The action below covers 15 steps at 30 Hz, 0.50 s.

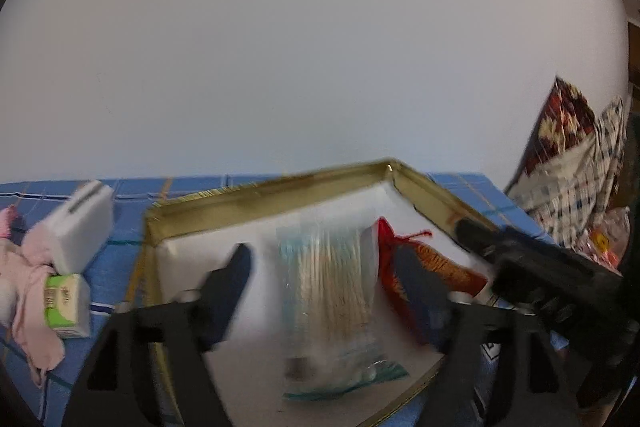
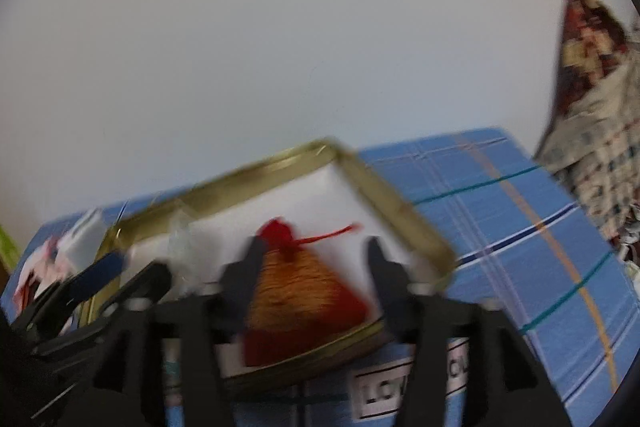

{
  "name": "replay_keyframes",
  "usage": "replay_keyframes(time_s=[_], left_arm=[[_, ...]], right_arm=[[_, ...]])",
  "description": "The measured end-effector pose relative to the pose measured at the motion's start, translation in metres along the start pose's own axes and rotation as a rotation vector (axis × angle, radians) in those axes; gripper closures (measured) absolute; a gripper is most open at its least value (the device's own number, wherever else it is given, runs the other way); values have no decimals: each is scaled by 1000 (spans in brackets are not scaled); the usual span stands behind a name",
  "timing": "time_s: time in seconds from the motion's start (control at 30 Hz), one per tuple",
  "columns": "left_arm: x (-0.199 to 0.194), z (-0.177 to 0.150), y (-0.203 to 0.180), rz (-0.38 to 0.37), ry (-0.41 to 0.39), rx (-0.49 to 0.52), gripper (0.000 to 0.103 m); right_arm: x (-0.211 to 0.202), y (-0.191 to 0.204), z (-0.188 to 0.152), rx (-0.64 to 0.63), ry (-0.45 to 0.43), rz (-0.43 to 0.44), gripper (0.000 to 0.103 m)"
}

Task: Organize soft objects
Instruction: 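Carry the red pouch and swab bag into the gold tin and release both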

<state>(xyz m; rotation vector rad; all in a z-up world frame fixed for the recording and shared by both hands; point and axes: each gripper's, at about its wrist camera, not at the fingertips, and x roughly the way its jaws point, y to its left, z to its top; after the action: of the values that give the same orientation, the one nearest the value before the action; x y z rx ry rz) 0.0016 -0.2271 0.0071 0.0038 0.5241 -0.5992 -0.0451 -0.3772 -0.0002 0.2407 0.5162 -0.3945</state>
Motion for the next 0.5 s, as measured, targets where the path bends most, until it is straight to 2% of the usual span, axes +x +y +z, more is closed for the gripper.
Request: replay_keyframes(time_s=[0.1,0.17,0.27,0.33,0.5], left_arm=[[-23,12,13,-2,-80,-28,18],[-43,20,25,46,-157,-36,14],[-66,24,44,146,-266,-52,10],[-72,22,52,192,-291,-50,9],[-67,11,58,245,-254,1,9]], right_arm=[[-28,-9,8,72,-179,-45,7],[-42,-13,12,105,-281,-63,1],[-56,-16,12,151,-399,-64,0],[-51,-14,14,147,-409,-70,0],[-30,1,12,76,-356,-99,0]])
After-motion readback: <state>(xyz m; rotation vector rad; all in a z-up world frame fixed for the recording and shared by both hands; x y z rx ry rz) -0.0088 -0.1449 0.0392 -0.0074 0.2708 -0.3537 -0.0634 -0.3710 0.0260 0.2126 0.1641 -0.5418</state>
